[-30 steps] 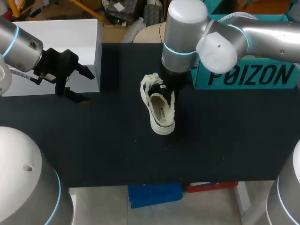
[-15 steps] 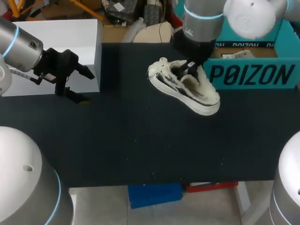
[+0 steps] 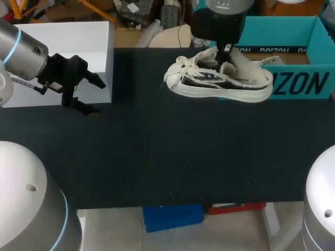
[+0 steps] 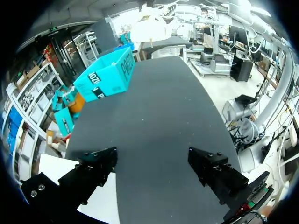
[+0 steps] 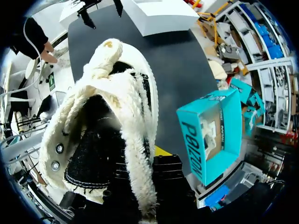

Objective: Take the shoe out of the shoebox, open the shoe tongue, remove and reinsert the insole, then place the shoe into the shoebox

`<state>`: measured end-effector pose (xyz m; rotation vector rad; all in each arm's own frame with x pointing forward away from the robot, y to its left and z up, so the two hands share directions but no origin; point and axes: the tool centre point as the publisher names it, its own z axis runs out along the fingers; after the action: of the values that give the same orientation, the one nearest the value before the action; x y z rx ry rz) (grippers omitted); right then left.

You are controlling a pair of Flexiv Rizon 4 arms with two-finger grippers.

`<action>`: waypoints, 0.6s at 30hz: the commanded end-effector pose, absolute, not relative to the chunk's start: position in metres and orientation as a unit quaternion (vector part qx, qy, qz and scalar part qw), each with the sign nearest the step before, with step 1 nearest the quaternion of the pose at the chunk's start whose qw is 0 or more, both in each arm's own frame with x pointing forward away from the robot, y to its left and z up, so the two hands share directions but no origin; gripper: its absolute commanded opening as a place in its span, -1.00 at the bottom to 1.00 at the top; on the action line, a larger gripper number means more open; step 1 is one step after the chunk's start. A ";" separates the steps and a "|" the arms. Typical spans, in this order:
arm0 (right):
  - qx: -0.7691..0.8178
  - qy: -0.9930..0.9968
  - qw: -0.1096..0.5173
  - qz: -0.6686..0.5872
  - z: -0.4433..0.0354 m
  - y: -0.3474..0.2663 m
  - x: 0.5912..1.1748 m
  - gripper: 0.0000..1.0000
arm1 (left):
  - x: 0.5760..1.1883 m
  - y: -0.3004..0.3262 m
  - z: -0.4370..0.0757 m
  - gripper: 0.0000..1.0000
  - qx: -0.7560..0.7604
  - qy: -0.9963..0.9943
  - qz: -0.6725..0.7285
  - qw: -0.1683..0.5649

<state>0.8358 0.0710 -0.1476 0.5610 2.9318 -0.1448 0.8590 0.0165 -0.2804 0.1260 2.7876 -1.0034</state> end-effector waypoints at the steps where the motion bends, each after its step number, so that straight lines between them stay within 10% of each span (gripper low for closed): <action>1: 0.134 0.986 0.080 -0.067 -0.142 0.076 0.836 -1.00 | 0.859 0.016 -0.282 1.00 0.042 0.936 -0.337 0.090; 18: 0.059 0.986 0.120 -0.099 -0.139 -0.004 0.929 -1.00 | 0.859 0.016 -0.282 1.00 0.042 0.936 -0.337 0.090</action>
<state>0.9170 0.0144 -0.1426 0.1865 2.8613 -0.3352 0.8590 0.0165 -0.2804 0.1260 2.7876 -1.0034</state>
